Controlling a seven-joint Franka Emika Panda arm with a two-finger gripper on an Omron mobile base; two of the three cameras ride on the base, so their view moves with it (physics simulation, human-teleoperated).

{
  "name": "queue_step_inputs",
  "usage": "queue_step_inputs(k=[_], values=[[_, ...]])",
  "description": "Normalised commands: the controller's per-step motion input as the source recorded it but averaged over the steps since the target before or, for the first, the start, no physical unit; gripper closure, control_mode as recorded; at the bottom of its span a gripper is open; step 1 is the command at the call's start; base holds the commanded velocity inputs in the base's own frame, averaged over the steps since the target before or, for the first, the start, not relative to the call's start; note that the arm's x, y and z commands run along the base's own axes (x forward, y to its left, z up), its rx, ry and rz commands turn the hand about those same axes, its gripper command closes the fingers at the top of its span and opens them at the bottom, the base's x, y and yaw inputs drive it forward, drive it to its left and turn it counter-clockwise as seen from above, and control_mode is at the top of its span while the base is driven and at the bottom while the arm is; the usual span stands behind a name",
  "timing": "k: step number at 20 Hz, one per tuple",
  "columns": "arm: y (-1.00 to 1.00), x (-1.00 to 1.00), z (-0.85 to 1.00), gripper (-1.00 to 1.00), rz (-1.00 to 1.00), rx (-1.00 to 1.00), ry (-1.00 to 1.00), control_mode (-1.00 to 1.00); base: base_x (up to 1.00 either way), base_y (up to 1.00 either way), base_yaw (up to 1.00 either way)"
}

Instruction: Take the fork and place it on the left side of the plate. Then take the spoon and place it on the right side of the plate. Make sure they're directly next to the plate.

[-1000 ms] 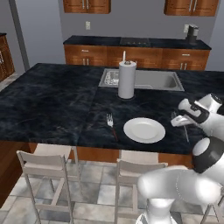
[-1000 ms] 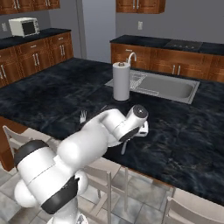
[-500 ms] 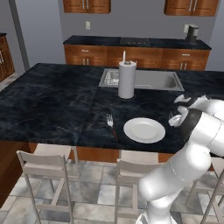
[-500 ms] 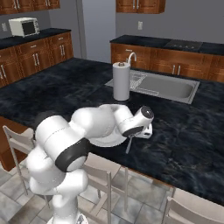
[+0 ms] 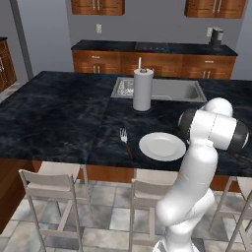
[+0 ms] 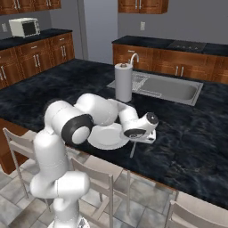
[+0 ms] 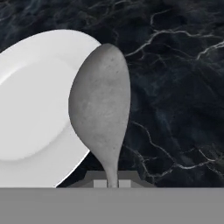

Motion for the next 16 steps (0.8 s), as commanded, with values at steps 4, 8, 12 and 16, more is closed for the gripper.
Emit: queue_step_inputs(k=[4,8,12,16], values=[[0.00,0.21,-0.24,1.00,0.00,0.01,0.03,-1.00,0.00,0.00,0.00],[0.00,0.18,-0.19,1.00,0.00,0.00,0.03,-1.00,0.00,0.00,0.00],[0.00,0.14,-0.12,1.00,0.00,0.00,0.04,-1.00,0.00,0.00,0.00],[0.01,0.14,-0.10,1.00,0.00,0.00,0.04,-1.00,0.00,0.00,0.00]])
